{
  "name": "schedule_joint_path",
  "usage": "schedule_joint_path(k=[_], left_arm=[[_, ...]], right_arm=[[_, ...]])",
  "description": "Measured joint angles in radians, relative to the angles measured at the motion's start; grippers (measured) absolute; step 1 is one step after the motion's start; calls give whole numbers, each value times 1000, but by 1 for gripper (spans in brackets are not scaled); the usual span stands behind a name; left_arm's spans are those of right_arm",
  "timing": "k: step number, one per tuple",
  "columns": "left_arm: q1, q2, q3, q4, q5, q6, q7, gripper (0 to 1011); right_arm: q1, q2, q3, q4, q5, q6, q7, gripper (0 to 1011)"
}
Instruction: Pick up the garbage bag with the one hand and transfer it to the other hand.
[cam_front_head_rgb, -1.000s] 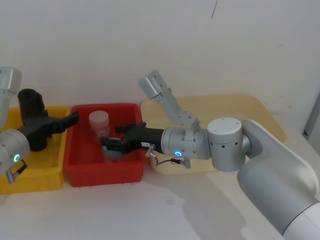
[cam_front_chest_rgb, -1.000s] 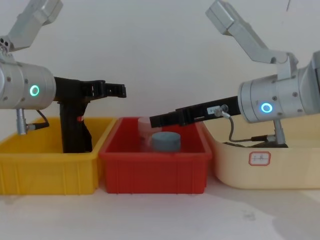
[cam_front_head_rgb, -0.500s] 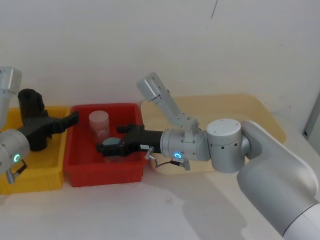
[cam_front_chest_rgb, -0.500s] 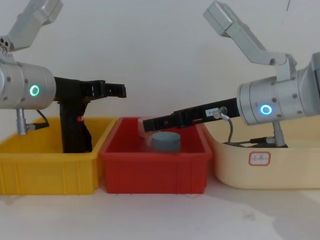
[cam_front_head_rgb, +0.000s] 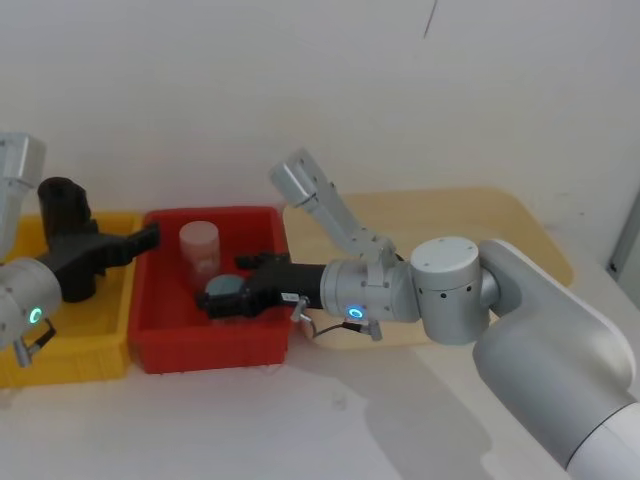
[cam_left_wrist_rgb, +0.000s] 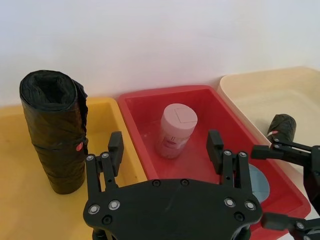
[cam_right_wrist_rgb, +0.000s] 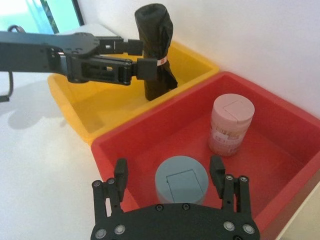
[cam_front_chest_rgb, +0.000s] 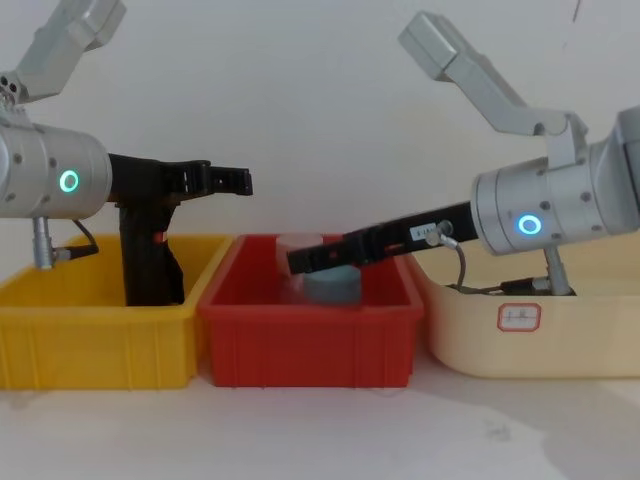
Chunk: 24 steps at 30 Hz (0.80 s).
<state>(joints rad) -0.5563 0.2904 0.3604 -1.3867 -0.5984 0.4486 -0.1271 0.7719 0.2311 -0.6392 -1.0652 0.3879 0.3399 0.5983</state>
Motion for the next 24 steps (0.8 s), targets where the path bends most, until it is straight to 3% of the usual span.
schedule_joint_path(k=[24], left_arm=[[0,0,0,0,0,0,0,1001]], right_arm=[[56,-27,-47,100,-71,-39,10,1000]])
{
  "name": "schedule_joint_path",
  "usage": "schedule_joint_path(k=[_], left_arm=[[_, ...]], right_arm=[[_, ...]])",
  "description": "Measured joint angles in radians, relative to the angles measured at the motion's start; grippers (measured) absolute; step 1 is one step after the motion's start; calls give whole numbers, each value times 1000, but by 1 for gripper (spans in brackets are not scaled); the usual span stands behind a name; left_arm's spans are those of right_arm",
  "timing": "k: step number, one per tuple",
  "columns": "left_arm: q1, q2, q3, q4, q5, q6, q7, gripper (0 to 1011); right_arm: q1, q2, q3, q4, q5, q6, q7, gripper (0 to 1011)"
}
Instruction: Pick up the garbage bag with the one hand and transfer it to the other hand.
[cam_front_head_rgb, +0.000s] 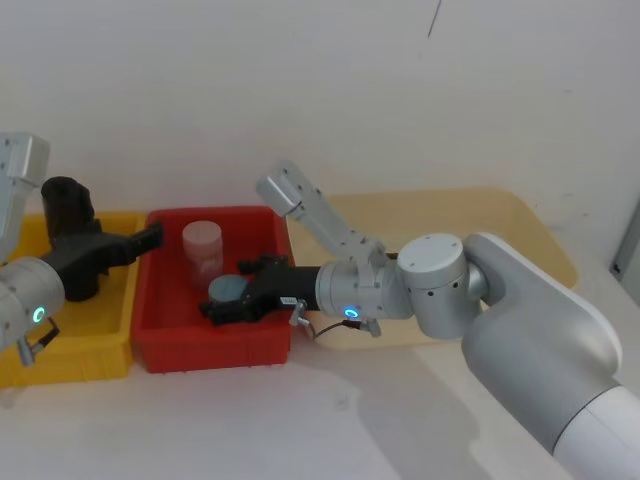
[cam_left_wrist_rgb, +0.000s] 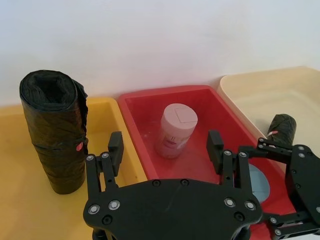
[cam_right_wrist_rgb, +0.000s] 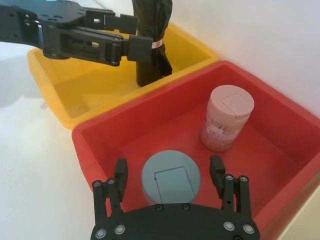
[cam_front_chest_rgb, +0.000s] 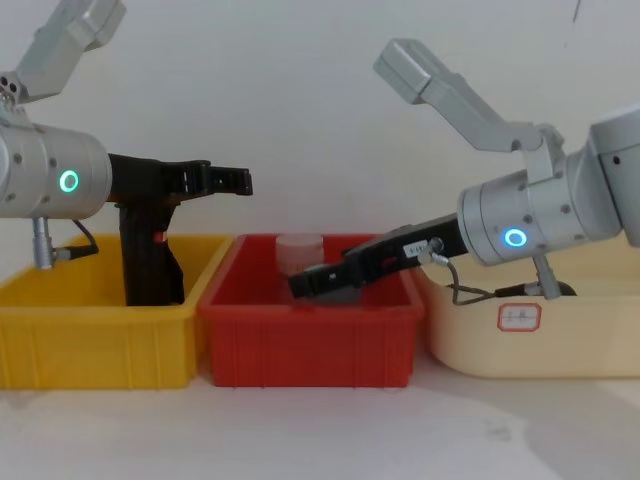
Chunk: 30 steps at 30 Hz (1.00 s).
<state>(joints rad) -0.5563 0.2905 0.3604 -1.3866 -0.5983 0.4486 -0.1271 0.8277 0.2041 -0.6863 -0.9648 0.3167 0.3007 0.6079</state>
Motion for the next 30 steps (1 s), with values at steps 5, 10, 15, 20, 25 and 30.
schedule_joint_path(k=[5,10,15,20,25,30], left_arm=[[0,0,0,0,0,0,0,1001],[0,0,0,0,0,0,0,1001],[0,0,0,0,0,0,0,1001],[0,0,0,0,0,0,0,1000],[0,0,0,0,0,0,0,1000],[0,0,0,0,0,0,0,1000]], right_arm=[[7,-3,-5,17,-12,-3,4,1000],[12,-5,-8,27,-19,-6,6,919],[15,-7,-10,33,-22,-7,7,791],[17,-7,-10,37,-25,-8,8,669],[18,-8,-10,38,-27,-8,8,666],[10,-5,4,19,-21,-3,8,665]])
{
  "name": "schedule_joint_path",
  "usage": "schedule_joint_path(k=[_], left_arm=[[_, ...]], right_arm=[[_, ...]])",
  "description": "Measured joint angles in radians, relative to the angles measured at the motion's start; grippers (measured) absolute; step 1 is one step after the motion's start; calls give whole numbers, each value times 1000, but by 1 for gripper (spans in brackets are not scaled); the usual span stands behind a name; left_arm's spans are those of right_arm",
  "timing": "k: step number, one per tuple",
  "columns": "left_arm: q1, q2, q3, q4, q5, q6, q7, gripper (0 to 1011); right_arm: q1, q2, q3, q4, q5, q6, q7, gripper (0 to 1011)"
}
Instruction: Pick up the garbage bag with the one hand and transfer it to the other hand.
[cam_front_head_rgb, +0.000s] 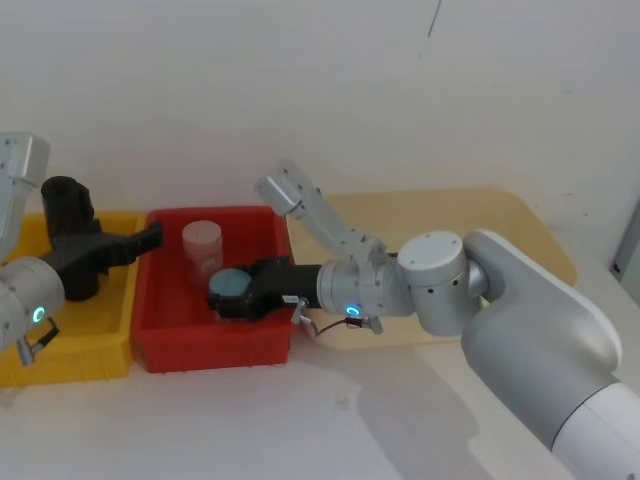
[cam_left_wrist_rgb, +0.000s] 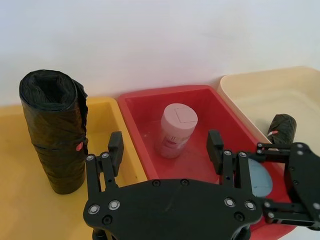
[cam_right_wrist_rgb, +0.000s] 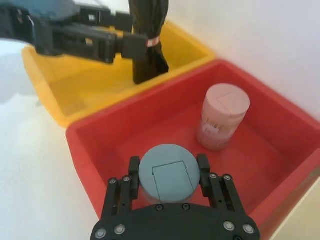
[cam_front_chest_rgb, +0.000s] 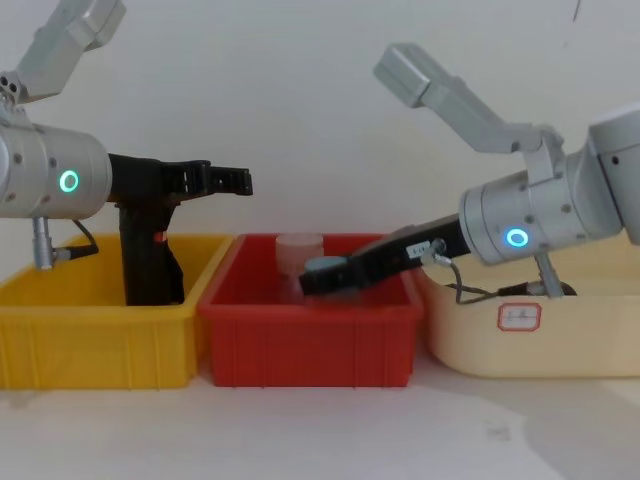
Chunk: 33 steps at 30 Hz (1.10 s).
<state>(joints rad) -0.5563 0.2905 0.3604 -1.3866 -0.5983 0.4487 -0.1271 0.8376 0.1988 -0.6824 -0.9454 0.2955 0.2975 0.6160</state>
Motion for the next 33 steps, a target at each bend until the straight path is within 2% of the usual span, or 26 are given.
schedule_joint_path(k=[8,18,21,30,33], left_arm=[[0,0,0,0,0,0,0,1001],[0,0,0,0,0,0,0,1000],[0,0,0,0,0,0,0,1001],[0,0,0,0,0,0,0,1001],[0,0,0,0,0,0,0,1000]], right_arm=[[-18,13,48,-68,36,12,-16,665],[-41,43,136,-168,88,20,-80,666],[-49,59,173,-197,103,21,-110,665],[-63,90,237,-217,118,13,-184,666],[-65,95,244,-209,115,8,-200,666]])
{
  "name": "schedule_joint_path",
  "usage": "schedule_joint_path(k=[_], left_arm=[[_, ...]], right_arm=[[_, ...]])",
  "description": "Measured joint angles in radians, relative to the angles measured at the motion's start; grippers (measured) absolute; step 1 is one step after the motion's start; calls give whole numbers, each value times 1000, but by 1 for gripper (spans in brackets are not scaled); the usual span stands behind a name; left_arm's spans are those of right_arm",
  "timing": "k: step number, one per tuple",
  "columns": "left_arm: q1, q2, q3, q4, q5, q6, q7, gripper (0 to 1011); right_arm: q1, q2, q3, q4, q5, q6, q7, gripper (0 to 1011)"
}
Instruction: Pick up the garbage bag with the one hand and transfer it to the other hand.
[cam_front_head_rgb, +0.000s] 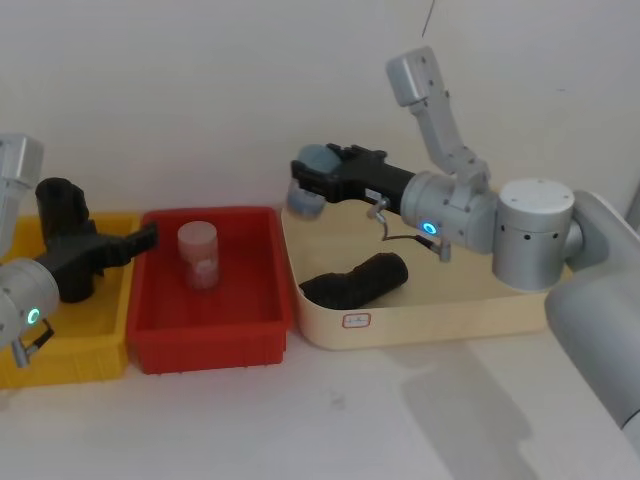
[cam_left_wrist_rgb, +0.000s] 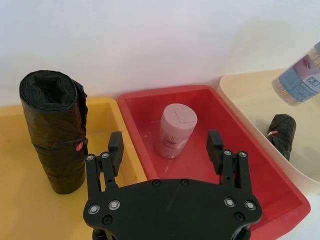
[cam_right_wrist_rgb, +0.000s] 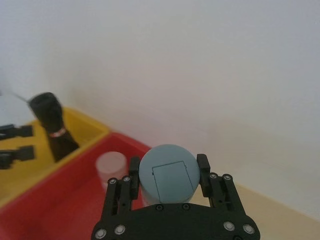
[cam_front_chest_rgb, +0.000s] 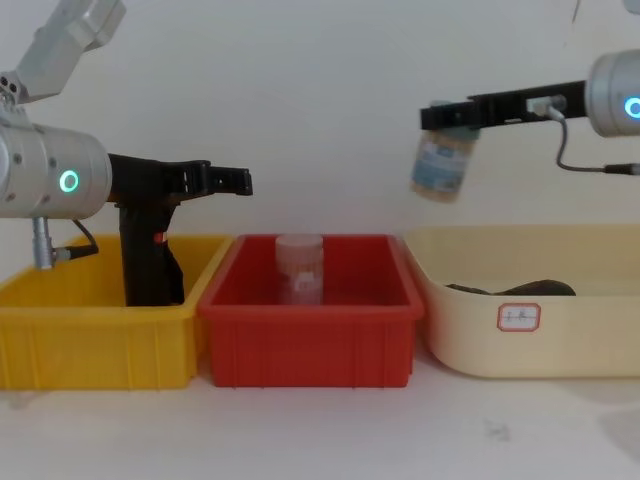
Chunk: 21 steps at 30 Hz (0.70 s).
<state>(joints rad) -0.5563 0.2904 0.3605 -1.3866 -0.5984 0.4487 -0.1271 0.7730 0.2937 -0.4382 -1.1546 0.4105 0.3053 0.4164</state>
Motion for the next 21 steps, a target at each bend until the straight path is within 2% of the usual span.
schedule_joint_path(k=[4,6,7,9,15,21], left_arm=[[0,0,0,0,0,0,0,1000],[0,0,0,0,0,0,0,1000],[0,0,0,0,0,0,0,1000],[0,0,0,0,0,0,0,1001],[0,0,0,0,0,0,0,1001],[0,-1,0,2,1,-2,-3,1001]], right_arm=[[0,8,7,25,-13,-16,-15,681],[0,11,7,35,-17,-21,-18,734],[0,12,8,44,-22,-27,-20,791],[1,14,9,52,-26,-32,-21,819],[3,18,11,69,-36,-43,-25,990],[-24,18,25,40,-32,-59,-29,1001]])
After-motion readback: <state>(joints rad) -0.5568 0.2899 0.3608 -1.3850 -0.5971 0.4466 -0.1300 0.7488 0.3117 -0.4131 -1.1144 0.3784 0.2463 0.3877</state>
